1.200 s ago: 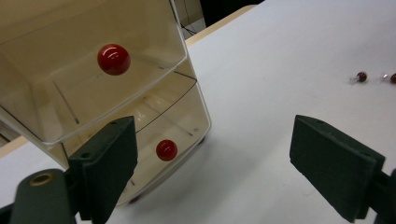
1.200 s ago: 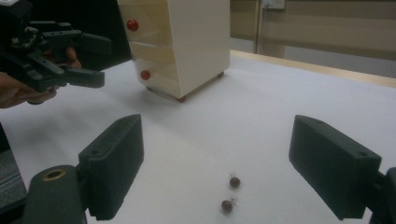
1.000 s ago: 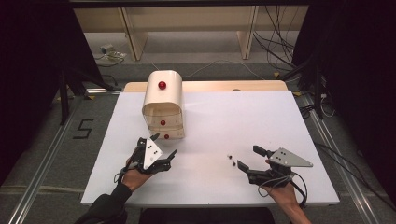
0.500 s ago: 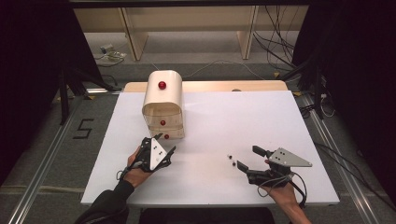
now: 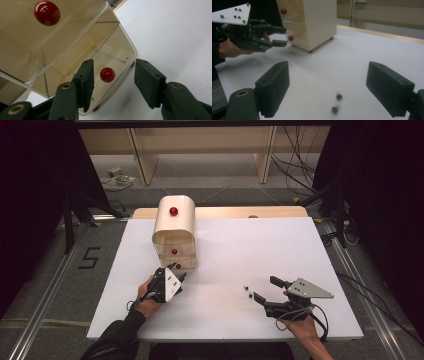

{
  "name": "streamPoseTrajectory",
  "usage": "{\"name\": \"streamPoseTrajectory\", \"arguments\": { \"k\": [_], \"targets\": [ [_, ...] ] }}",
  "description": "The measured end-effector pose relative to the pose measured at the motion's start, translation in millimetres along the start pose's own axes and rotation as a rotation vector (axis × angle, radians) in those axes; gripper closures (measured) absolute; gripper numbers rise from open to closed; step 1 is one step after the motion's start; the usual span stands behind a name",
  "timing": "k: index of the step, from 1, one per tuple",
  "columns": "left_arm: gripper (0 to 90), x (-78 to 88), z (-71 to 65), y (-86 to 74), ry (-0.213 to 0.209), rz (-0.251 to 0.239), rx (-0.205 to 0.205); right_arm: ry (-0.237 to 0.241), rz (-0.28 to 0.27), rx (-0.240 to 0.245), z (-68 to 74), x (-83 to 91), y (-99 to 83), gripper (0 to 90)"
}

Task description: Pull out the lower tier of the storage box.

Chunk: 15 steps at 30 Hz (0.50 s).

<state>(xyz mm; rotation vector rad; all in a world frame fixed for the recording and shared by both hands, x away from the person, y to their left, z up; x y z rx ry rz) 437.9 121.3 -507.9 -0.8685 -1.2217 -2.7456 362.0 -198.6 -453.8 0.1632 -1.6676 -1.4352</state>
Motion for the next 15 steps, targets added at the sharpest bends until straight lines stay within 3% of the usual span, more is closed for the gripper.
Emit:
{"name": "streamPoseTrajectory", "arguments": {
  "k": [15],
  "targets": [
    [62.1,-12.9,0.7,-3.6,0.051,0.039,-0.028,0.002,0.002,0.002,0.2,0.0,-0.1,19.8]
  ]
}}
Point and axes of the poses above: each handheld gripper's, and its own axes: x roughly backward along the jaws, y roughly out of its top, z roughly to its left, the point moved 6 cm from there along -x, roughly forward along the jaws, and after that the axes turned 14 degrees about z, right-handed, at the moved point
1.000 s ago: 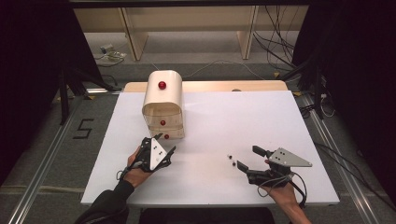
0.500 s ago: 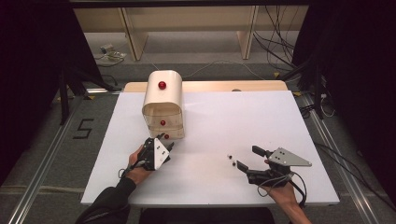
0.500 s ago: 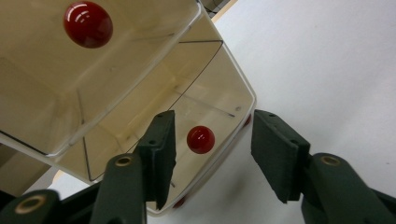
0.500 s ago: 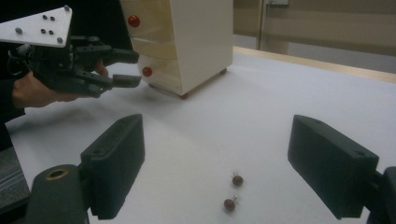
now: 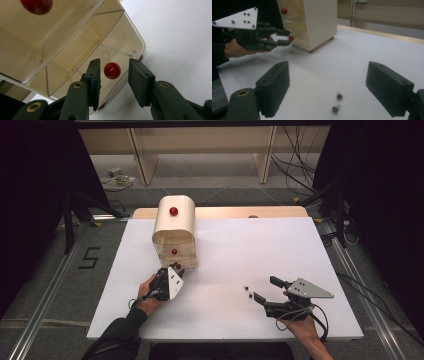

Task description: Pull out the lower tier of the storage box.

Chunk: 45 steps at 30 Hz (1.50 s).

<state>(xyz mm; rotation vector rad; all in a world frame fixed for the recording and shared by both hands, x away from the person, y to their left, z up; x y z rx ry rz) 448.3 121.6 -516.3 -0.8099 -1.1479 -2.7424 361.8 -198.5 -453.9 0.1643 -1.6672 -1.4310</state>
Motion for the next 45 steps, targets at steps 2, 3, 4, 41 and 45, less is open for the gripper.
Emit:
{"name": "streamPoseTrajectory", "arguments": {
  "k": [2,3,4,41,45],
  "targets": [
    [62.3,-0.7,0.5,-0.2,-0.002,0.005,0.002,-0.001,0.0,0.0,0.0,-0.1,0.0,19.7],
    [63.1,-1.4,0.5,0.0,0.0,0.005,0.005,0.001,-0.001,0.0,0.0,-0.1,0.1,19.8],
    [63.1,-2.0,0.6,-0.1,0.005,0.006,0.003,0.001,-0.001,0.0,0.0,-0.1,0.1,19.8],
    [72.6,-2.7,-0.8,3.7,0.028,0.061,-0.043,-0.011,0.005,0.001,-0.6,1.1,-0.1,20.8],
    [72.6,-1.3,-0.8,3.7,0.024,0.063,-0.045,-0.011,0.0,0.003,-0.9,1.2,0.2,20.8]
  ]
}}
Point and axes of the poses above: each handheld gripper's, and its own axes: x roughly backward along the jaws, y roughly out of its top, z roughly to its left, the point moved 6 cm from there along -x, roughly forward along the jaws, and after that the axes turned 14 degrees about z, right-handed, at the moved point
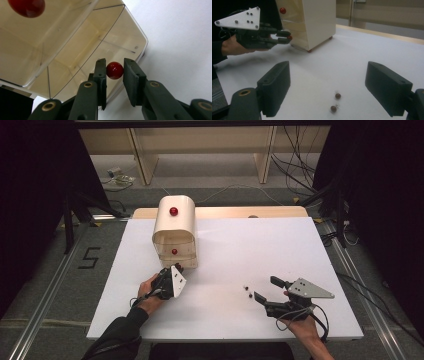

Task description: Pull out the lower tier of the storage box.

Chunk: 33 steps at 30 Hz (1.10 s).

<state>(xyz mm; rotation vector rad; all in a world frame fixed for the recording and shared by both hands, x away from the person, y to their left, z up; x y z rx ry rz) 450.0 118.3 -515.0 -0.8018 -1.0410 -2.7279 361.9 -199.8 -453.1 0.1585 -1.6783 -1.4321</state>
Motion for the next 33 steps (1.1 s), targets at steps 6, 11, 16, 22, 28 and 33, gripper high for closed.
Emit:
{"name": "streamPoseTrajectory", "arguments": {
  "k": [6,11,16,22,28,33],
  "targets": [
    [72.4,2.9,-0.9,-0.4,-0.009,0.008,-0.016,-0.002,0.002,0.002,0.7,0.2,-0.1,20.8],
    [72.3,4.0,-0.9,-2.4,-0.016,0.02,-0.016,-0.003,0.003,0.002,0.3,0.3,-0.2,20.8],
    [72.3,5.8,-0.1,-3.1,-0.02,0.022,-0.013,-0.002,0.003,0.002,0.3,-0.1,-0.2,20.8],
    [72.2,10.6,0.3,-0.8,-0.044,-0.006,-0.008,-0.004,0.002,0.002,-0.3,0.4,-0.1,20.8],
    [63.4,20.4,4.0,0.4,-0.153,-0.05,0.012,0.0,-0.002,0.011,0.8,1.9,0.5,20.8],
    [55.7,32.1,14.0,3.9,-0.228,-0.106,0.048,-0.002,-0.002,-0.001,-0.8,2.0,0.1,20.8]
  ]
}}
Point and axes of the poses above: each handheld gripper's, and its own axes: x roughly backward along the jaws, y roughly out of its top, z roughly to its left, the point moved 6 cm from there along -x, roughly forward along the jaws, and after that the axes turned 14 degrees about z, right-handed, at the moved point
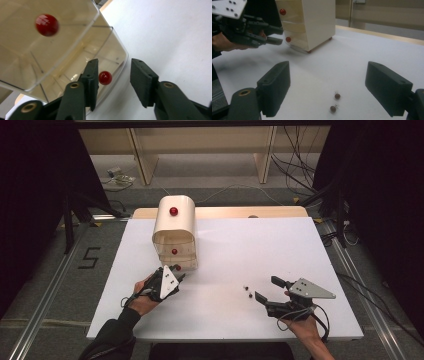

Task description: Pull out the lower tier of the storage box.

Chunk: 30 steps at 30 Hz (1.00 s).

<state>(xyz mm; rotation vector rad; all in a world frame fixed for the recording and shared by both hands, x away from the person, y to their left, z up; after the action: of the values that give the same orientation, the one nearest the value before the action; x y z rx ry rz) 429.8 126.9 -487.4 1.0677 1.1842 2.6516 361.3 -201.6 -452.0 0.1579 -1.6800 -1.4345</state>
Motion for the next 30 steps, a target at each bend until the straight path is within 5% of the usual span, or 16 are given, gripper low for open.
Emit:
{"name": "streamPoseTrajectory", "arguments": {
  "k": [14,20,30],
  "targets": [
    [38.2,4.6,15.9,4.1,-0.075,-0.014,0.089,0.01,0.006,0.003,2.1,-1.0,-0.2,20.7],
    [33.6,3.2,24.2,3.1,-0.119,0.015,0.129,0.012,0.009,0.004,2.0,-1.8,-0.5,20.7],
    [33.6,-3.2,24.5,8.6,-0.14,0.057,0.095,0.015,0.014,0.007,2.4,-2.5,-1.0,20.7]
  ]
}}
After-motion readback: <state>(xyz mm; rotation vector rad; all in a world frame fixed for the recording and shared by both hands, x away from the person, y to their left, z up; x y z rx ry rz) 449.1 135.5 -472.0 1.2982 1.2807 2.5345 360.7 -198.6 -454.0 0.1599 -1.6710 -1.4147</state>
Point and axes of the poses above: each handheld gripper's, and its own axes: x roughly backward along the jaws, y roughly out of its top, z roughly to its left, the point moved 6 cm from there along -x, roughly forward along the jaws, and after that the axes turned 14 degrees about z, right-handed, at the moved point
